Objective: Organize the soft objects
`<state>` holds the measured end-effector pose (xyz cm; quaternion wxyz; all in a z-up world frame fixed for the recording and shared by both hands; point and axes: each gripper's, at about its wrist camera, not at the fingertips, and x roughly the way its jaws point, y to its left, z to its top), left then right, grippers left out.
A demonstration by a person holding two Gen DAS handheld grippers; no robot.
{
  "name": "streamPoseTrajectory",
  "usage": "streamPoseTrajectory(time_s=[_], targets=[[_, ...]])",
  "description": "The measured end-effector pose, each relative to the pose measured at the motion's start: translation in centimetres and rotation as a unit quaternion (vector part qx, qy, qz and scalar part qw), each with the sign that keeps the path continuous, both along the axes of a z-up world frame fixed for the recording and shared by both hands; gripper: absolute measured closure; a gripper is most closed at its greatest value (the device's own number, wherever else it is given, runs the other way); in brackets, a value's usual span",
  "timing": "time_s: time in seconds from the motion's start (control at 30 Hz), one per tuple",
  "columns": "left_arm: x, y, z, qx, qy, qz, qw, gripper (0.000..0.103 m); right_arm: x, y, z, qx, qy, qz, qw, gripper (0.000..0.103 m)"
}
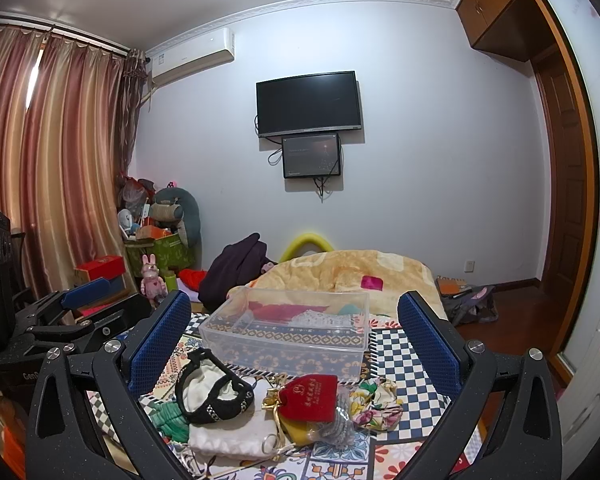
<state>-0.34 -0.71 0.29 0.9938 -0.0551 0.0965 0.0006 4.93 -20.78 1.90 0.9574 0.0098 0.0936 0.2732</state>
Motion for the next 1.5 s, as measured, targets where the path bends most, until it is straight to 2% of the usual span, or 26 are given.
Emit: streamPoseTrajectory(time_s=[0.33, 0.43, 0.6, 0.83, 0.87, 0.93, 1.03, 1.13, 1.27, 1.37, 1.4, 1.5], targets=[[2.1, 0.7, -2.0, -0.008, 0.037, 0.007, 0.9993, 0.0, 2.0, 0.1, -1.5, -0.007, 0.034, -0.007, 0.999, 0.0], [3.6, 1.5, -3.6, -0.01, 0.069, 0.014, 0.9975, 0.0, 3.1, 0.0, -2.8, -0.016, 0.054, -0.011, 0.998, 0.0], [6.2, 3.2, -7.1, -0.042, 0.132, 0.014, 0.9902, 0.0, 5.3, 0.6, -5.3, -0.041, 0.092, -0.01, 0.995, 0.0], [7.9, 4.6, -10.3, -0.059, 0.179, 0.017, 0.9818, 0.0, 7.3, 1.2, -8.3, -0.059, 0.143, 0.003, 0.988, 0.001], [8.0, 4.7, -10.6, -0.056, 0.183, 0.018, 0.9813, 0.002, 7.4, 1.3, -8.6, -0.06, 0.149, 0.005, 0.987, 0.002], [7.9, 4.9, -11.2, -0.048, 0.19, 0.024, 0.9803, 0.012, 7.6, 1.4, -9.3, -0.067, 0.161, 0.011, 0.985, 0.009], [8.4, 5.5, -12.1, -0.056, 0.204, 0.024, 0.977, 0.019, 8.0, 1.8, -10.1, -0.073, 0.176, 0.02, 0.982, 0.017], [8.6, 5.6, -12.8, -0.058, 0.212, 0.022, 0.9753, 0.022, 8.3, 2.2, -10.7, -0.08, 0.19, 0.031, 0.978, 0.029], [8.9, 5.6, -13.4, -0.055, 0.216, 0.019, 0.9746, 0.029, 8.8, 2.7, -11.2, -0.086, 0.198, 0.038, 0.976, 0.035], [8.9, 5.5, -13.5, -0.057, 0.219, 0.011, 0.9741, 0.039, 9.1, 2.8, -11.7, -0.088, 0.21, 0.043, 0.973, 0.049], [9.0, 5.4, -13.5, -0.058, 0.221, 0.004, 0.9737, 0.047, 9.3, 2.8, -11.8, -0.086, 0.217, 0.047, 0.971, 0.054], [8.9, 5.1, -13.4, -0.049, 0.217, 0.002, 0.9749, 0.061, 9.5, 2.5, -12.0, -0.076, 0.227, 0.05, 0.97, 0.058]])
